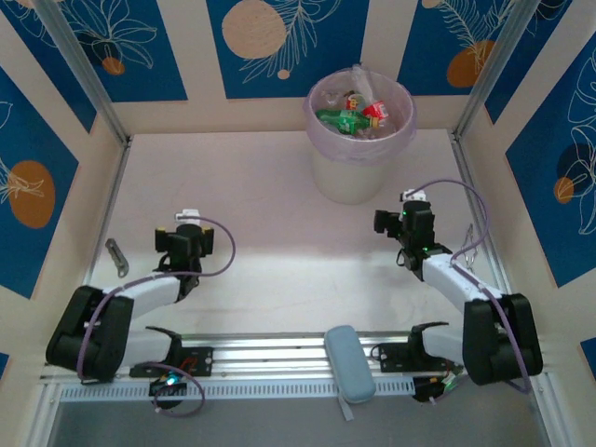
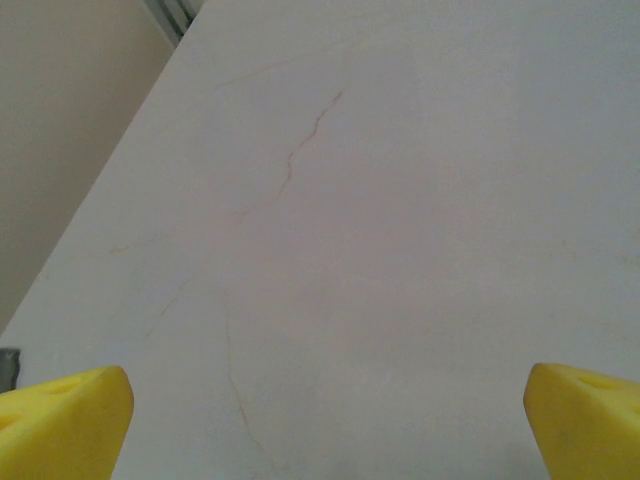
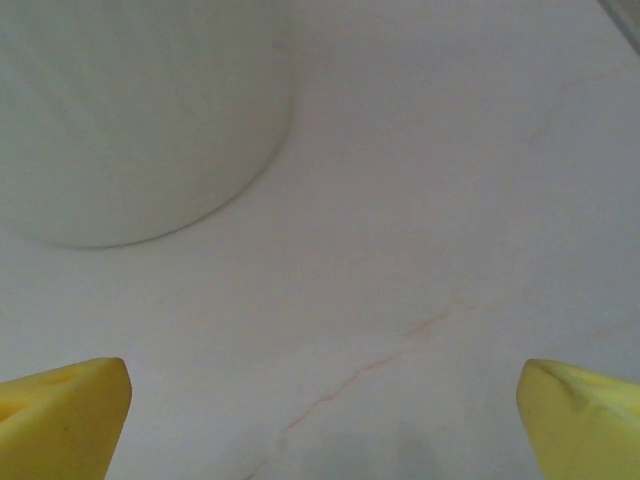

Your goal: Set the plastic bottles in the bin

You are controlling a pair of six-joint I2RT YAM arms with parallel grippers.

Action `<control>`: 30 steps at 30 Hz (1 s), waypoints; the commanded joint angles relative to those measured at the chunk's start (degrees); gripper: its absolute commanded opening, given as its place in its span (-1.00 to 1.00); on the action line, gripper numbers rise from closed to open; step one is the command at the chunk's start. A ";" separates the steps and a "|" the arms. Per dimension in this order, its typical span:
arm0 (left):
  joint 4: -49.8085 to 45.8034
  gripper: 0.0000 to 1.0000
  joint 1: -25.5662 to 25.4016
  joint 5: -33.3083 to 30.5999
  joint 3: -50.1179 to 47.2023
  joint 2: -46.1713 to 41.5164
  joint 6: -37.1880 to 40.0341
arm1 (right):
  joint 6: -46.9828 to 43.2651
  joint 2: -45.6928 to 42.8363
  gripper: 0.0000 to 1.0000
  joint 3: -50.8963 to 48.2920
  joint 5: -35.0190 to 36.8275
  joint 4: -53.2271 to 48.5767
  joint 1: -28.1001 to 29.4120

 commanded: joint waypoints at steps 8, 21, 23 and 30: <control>24.34 1.00 3.76 10.98 1.06 11.45 5.67 | 1.02 8.89 0.98 -5.16 -9.65 27.52 -7.24; 26.98 1.00 8.89 20.69 1.67 16.11 2.71 | -1.91 17.00 0.98 -6.58 -15.05 38.59 -6.61; 26.33 1.00 8.87 20.77 1.74 15.82 2.46 | -1.99 16.73 0.98 -5.81 -14.84 36.36 -6.51; 26.57 1.00 8.86 20.63 1.64 15.82 2.53 | -2.97 16.99 0.98 -4.61 -11.92 34.55 -4.99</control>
